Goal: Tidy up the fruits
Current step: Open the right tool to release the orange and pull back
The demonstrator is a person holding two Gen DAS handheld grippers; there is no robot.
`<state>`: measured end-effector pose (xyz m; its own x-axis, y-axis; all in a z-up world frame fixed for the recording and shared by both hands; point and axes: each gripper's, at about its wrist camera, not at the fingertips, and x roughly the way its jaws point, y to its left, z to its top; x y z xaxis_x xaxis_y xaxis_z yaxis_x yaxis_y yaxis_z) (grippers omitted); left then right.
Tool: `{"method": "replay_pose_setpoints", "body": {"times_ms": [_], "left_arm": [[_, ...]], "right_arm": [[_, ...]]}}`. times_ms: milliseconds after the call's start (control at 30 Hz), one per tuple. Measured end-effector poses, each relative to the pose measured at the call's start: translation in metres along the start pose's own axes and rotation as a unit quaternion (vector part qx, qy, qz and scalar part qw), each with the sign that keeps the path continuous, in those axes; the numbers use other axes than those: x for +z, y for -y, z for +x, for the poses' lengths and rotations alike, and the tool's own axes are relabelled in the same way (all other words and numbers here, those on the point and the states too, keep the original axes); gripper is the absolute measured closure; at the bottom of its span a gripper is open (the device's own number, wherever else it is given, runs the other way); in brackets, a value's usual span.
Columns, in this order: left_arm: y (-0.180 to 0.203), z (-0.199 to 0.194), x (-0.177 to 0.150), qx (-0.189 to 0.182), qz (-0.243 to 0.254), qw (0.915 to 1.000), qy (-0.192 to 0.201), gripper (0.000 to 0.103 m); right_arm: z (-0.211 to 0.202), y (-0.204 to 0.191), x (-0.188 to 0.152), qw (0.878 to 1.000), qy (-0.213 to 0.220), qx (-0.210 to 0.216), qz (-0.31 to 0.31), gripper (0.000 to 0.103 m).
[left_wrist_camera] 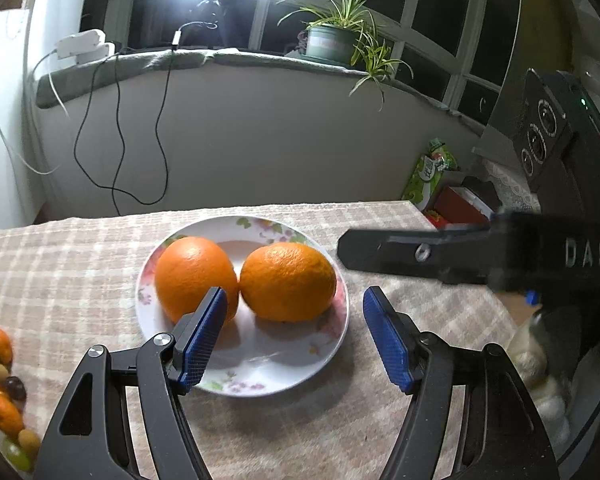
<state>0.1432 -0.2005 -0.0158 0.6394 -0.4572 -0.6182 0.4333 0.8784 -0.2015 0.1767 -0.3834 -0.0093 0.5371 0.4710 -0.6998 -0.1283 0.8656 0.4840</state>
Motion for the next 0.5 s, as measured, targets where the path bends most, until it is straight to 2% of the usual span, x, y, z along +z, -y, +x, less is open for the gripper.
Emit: {"method": "replay_pose_setpoints", "body": {"times_ms": [233, 500], "left_arm": [[-0.018, -0.027, -0.017, 0.013, -0.007, 0.9998, 0.009, 0.033], [-0.052, -0.068, -0.044, 0.029, -0.026, 0.9987, 0.033, 0.033]], "right_arm": [[-0.012, -0.008, -0.008, 1.000, 0.022, -0.002, -0.011, 0.020], [-0.015, -0.027, -0.024, 0.998, 0.039, -0.005, -0.041, 0.019]]}}
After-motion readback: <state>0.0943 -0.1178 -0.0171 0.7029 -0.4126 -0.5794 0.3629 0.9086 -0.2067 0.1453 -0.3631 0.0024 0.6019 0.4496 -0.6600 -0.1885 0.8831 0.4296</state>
